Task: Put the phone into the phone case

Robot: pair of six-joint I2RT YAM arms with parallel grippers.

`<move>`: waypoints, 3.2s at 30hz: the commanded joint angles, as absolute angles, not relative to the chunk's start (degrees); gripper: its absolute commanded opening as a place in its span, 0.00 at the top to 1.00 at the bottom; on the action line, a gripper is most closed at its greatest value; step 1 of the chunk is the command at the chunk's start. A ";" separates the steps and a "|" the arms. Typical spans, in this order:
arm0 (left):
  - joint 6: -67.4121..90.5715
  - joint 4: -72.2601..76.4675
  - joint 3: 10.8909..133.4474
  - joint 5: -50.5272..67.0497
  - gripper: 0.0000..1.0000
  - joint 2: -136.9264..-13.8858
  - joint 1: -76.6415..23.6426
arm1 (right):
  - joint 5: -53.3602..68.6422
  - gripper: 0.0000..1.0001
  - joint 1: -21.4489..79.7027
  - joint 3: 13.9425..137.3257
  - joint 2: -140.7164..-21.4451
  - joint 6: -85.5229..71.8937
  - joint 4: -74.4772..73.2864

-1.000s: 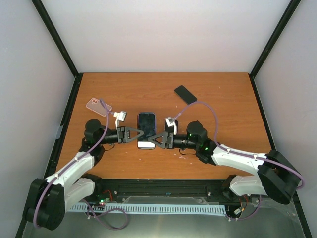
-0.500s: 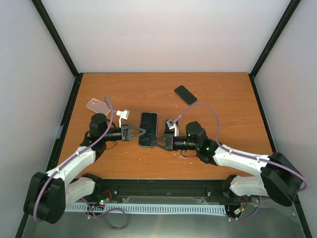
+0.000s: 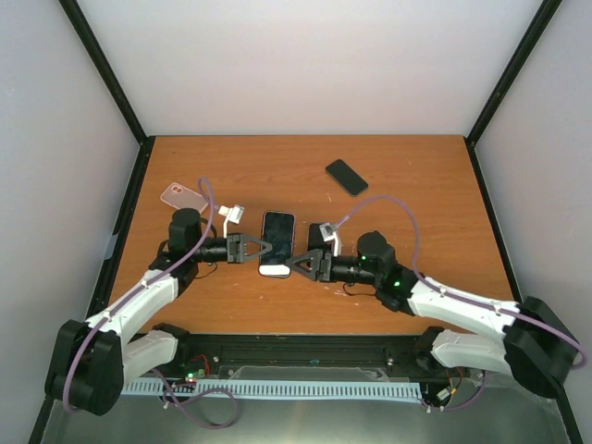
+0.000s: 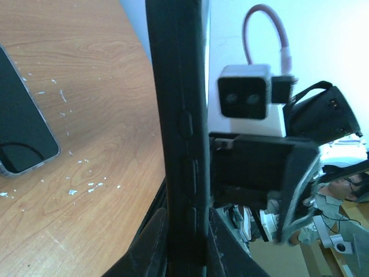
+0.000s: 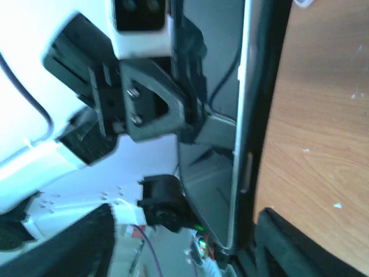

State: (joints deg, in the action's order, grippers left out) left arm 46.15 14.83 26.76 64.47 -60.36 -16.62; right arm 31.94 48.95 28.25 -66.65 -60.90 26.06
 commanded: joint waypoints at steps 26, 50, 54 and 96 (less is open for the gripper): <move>41.78 13.62 31.28 84.60 0.85 -57.55 -17.30 | 34.89 0.36 44.79 45.53 -63.48 -49.83 9.36; 34.24 -3.28 35.45 75.02 0.87 -67.50 -17.31 | 31.23 0.67 40.12 39.87 -59.73 -43.07 10.44; 37.74 1.53 35.16 75.39 0.86 -65.66 -17.31 | 33.31 0.50 40.17 37.17 -60.66 -46.50 14.61; 44.29 12.87 34.89 60.63 0.72 -61.40 -17.27 | 35.77 0.95 47.72 27.24 -72.90 -66.92 43.09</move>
State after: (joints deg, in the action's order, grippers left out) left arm 45.36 9.28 33.12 60.84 -63.05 -17.61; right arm 36.36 47.40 26.85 -74.13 -69.25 42.00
